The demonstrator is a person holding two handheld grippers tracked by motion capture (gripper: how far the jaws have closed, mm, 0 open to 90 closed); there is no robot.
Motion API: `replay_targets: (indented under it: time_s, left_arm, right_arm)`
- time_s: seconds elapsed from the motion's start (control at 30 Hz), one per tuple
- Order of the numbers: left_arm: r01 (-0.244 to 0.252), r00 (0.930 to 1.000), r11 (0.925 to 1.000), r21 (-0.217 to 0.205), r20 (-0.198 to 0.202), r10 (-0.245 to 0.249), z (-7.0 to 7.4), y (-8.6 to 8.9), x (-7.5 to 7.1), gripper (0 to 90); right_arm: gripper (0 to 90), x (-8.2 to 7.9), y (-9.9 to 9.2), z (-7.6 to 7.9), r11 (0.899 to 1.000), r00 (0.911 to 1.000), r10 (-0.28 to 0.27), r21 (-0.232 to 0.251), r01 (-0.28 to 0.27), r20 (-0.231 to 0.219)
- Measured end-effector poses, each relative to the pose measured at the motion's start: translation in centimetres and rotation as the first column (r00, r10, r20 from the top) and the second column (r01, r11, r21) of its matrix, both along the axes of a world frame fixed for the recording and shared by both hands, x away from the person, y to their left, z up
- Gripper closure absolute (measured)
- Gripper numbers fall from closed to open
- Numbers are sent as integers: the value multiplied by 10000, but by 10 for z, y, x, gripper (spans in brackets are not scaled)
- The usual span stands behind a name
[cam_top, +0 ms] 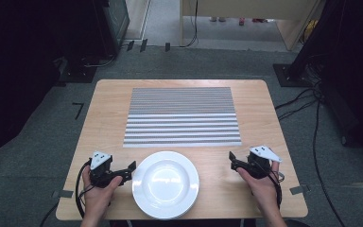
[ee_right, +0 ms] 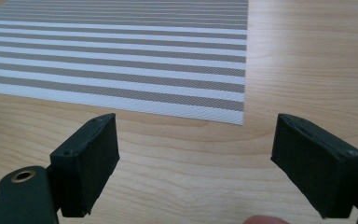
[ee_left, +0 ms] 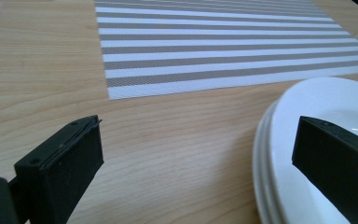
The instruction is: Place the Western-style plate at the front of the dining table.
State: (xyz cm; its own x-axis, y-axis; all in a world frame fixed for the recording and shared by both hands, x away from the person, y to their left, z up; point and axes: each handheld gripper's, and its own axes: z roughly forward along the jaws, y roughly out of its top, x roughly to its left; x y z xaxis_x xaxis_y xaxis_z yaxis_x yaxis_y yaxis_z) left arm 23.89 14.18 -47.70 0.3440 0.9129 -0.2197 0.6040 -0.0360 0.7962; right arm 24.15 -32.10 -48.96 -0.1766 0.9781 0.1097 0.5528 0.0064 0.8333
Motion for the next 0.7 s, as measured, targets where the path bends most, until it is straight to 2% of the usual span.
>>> replay_targets:
  time_s: [0.1,0.23,0.4,0.43,0.5,0.57,0.63,0.7]
  left_arm:
    - [260,9997,9997,20,11,-260,1,-6,-4,19]
    - [467,9989,9989,86,-47,-466,1,-16,-8,67]
    - [997,9949,9950,88,-132,-995,-1,-27,-12,68]
    - [1036,9946,9946,85,-127,-1035,-1,-29,-13,74]
    - [1079,9940,9942,41,-175,-1078,-2,-30,-13,141]
    - [1293,9913,9916,-2,-240,-1293,-3,-32,-13,155]
    - [1431,9895,9897,-63,-217,-1432,-4,-34,-15,241]
    - [1707,9849,9853,-64,-265,-1708,-5,-36,-16,298]
  right_arm:
    - [145,-2,9,3,9994,9996,240,-235,-237,143]
    - [149,-6,22,6,9986,9985,513,-129,-510,183]
    - [162,-10,36,5,9962,9960,872,-112,-869,206]
    - [187,-11,39,5,9960,9955,878,-204,-871,358]
    - [236,-13,43,6,9950,9926,978,-260,-962,720]
    - [259,-15,47,7,9923,9884,1237,-215,-1223,883]
    - [301,-17,51,7,9901,9849,1403,-194,-1391,1016]
    - [382,-19,56,6,9878,9817,1560,-192,-1548,1093]
